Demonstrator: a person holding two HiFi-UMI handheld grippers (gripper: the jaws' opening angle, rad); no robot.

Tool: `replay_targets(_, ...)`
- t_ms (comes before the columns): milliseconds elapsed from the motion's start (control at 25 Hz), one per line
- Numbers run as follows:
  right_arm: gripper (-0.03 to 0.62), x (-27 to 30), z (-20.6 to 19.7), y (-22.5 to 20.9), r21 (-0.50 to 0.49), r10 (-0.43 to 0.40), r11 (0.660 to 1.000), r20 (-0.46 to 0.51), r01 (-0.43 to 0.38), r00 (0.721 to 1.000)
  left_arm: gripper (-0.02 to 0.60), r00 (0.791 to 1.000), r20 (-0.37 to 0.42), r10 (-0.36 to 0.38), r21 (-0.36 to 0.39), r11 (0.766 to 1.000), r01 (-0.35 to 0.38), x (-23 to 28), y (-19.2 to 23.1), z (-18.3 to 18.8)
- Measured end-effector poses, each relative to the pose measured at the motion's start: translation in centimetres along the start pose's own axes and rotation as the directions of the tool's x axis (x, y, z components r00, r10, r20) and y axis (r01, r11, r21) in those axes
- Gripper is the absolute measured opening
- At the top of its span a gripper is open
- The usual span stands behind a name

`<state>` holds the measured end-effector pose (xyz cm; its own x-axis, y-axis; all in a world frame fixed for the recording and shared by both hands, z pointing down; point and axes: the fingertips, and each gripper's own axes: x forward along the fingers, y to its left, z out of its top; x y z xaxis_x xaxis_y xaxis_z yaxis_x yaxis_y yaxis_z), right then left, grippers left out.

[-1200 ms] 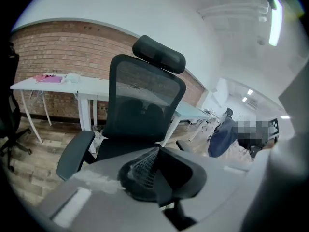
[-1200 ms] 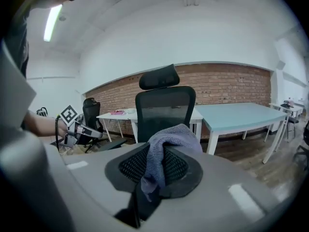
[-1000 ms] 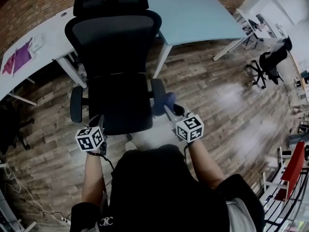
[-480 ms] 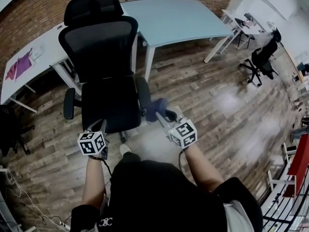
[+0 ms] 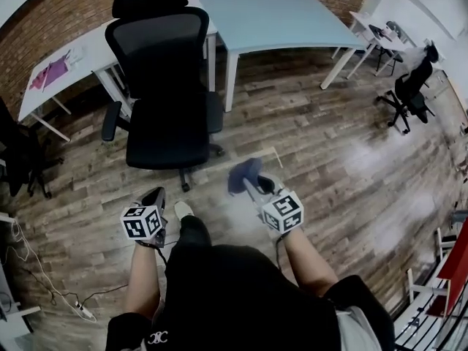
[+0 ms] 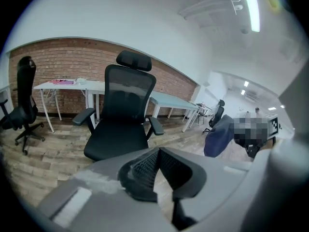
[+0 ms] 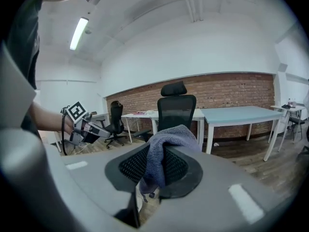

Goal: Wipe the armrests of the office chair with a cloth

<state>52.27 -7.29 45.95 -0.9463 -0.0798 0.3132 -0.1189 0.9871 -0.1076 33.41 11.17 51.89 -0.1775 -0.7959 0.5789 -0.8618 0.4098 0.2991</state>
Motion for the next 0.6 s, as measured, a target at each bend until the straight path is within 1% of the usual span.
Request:
replay_targets(160,0.069,-1.8,-0.1,1.6,-0.012,0.017,1.000,0.021,-0.016,1.000,0.006,1.000,0.002,0.007,0.027,1.000,-0.007,-2.8,-1.3,-1.1)
replay_targets(400,0.069,-3.0,-0.9,4.8,0.007,0.006,1.000,0.039,-0.006,0.999,0.006,1.000,0.011,0.003,0.037,0.999,-0.003,-5.9,-0.8,-2.4)
replay_targets(600,0.070,-4.5,-1.6,9.3,-0.005,0.000,1.000,0.021,0.000,1.000,0.006,0.999,0.033,-0.014,0.044,0.999,0.013,-10.2,0.2,-4.3)
